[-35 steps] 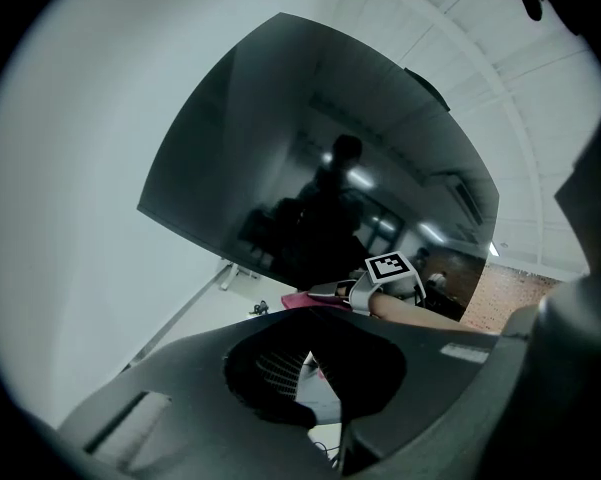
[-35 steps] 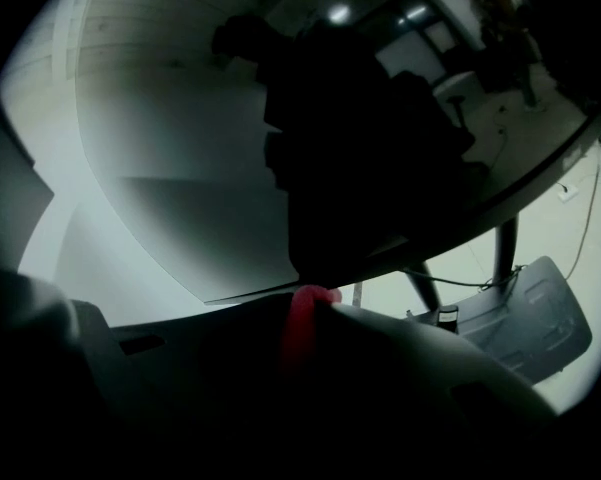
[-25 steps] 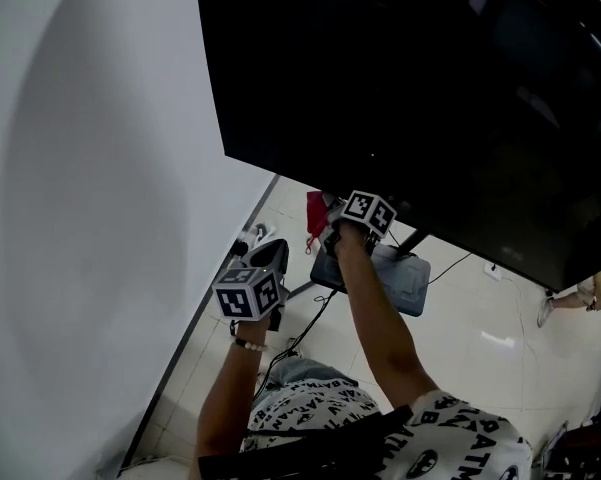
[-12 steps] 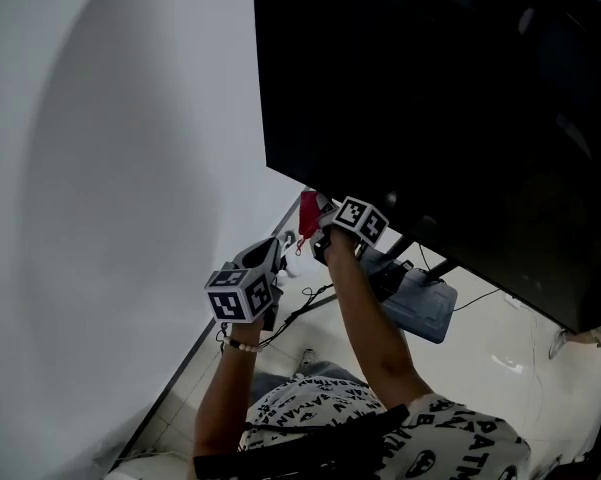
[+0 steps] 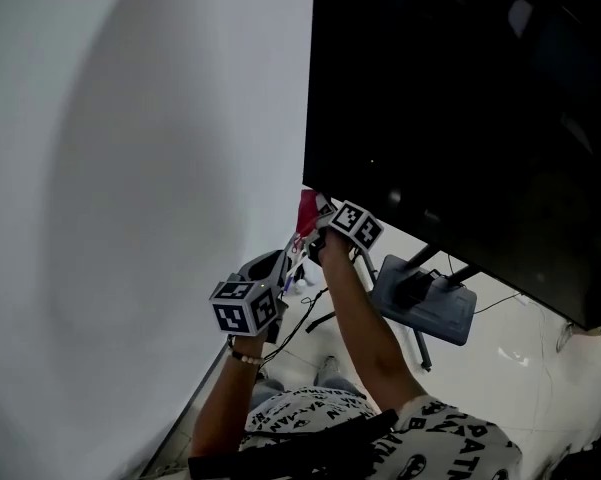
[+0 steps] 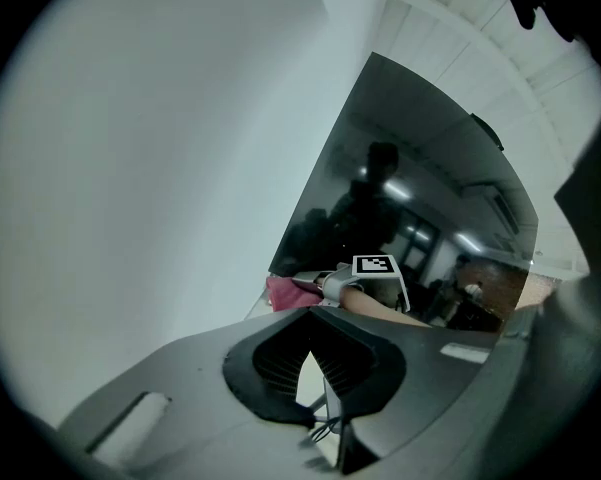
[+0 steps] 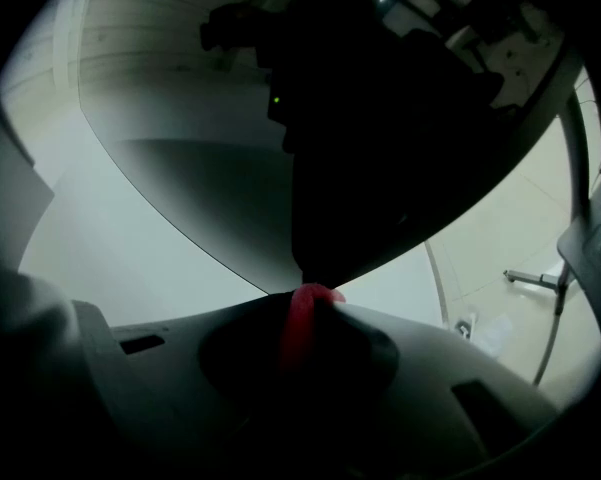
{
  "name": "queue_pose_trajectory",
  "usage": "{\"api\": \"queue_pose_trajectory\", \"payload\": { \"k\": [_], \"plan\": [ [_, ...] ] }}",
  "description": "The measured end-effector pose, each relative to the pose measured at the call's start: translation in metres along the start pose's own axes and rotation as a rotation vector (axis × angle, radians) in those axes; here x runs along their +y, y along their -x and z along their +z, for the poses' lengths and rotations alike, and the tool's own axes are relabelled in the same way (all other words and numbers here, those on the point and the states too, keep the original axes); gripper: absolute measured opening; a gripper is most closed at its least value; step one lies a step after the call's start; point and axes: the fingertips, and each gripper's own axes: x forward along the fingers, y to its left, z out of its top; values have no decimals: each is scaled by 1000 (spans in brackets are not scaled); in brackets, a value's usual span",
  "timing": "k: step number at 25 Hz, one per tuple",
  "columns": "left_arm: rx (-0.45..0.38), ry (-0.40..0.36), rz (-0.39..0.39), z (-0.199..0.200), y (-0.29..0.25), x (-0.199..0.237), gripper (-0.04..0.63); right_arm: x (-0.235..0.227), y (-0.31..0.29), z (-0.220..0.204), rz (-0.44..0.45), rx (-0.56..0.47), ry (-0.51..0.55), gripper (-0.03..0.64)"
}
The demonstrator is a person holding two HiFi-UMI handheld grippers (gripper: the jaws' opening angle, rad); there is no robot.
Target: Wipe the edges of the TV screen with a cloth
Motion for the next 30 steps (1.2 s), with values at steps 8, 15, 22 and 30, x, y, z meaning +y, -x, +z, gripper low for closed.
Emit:
{"api": "queue_pose_trajectory", "payload": {
  "k": [8, 15, 22, 30],
  "plan": [
    [24, -35, -36, 26, 25, 35, 0, 38, -35, -19, -14, -20, 34, 64],
    [55, -38, -88, 11, 8, 45, 0, 62, -49, -16, -43, 7, 417, 64],
    [47, -8, -127, 20, 15, 38, 0, 66, -30, -4, -227, -2, 542, 64],
    [-7, -30, -155, 39, 10, 34, 0, 115, -8, 38, -180, -137, 612, 64]
  ]
}}
